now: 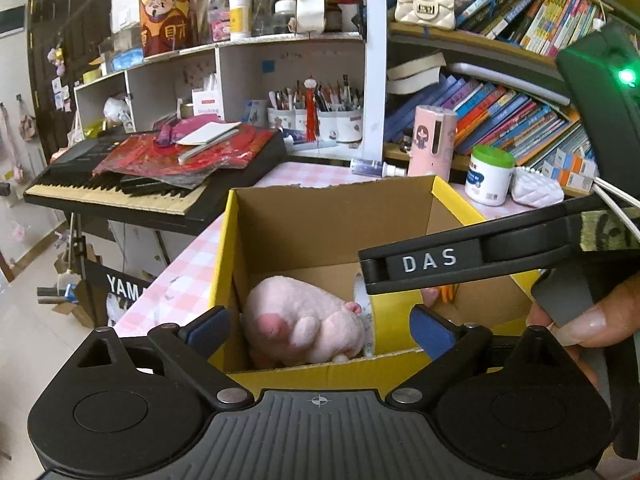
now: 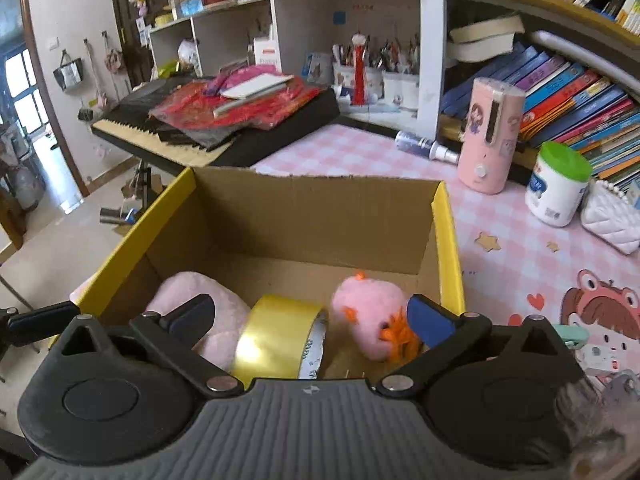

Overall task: Organize objects
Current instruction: 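Lower the tape roll into the box with the left tool while the right tool drops the chick, then withdraw both open tools from the box back toward the mat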

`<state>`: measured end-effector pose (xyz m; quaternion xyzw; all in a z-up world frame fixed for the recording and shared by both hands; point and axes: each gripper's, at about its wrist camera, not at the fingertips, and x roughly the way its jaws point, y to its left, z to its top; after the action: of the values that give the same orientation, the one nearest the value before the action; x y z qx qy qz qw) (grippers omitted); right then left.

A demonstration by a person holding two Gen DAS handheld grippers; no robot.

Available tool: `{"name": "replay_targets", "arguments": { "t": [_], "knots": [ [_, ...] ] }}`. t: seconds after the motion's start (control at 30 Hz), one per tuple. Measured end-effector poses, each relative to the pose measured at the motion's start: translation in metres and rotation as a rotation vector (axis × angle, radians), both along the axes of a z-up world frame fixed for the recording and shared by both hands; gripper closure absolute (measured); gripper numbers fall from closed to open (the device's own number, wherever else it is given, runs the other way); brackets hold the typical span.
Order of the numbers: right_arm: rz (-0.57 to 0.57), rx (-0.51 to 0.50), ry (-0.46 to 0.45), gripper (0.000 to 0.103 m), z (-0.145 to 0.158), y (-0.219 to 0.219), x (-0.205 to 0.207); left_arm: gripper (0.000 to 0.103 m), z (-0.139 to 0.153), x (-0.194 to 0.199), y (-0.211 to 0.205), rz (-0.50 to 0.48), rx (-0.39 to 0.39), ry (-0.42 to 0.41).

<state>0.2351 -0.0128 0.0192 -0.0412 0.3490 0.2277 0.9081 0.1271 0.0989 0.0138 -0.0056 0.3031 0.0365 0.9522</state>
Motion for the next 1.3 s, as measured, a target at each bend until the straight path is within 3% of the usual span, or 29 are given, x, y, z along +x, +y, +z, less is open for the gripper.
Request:
{"name": "replay_targets", "arguments": {
  "t": [0.47, 0.67, 0.87, 1.3],
  "knots": [
    [-0.105, 0.083, -0.175, 0.0, 0.034, -0.025, -0.083, 0.005, 0.012, -0.051, 0.032, 0.113, -0.083, -0.066],
    [-0.17, 0.038, -0.229, 0.0, 0.032, -0.033, -0.123, 0.005, 0.007, -0.08, 0.043, 0.136, -0.105, -0.057],
    [-0.179, -0.073, -0.195, 0.001, 0.007, -0.029, -0.162, 0.005, -0.003, -0.116, 0.053, 0.154, -0.129, -0.018],
    [-0.178, -0.106, -0.116, 0.001, -0.023, -0.022, -0.237, 0.005, -0.017, -0.174, 0.059, 0.155, -0.121, 0.046]
  ]
}}
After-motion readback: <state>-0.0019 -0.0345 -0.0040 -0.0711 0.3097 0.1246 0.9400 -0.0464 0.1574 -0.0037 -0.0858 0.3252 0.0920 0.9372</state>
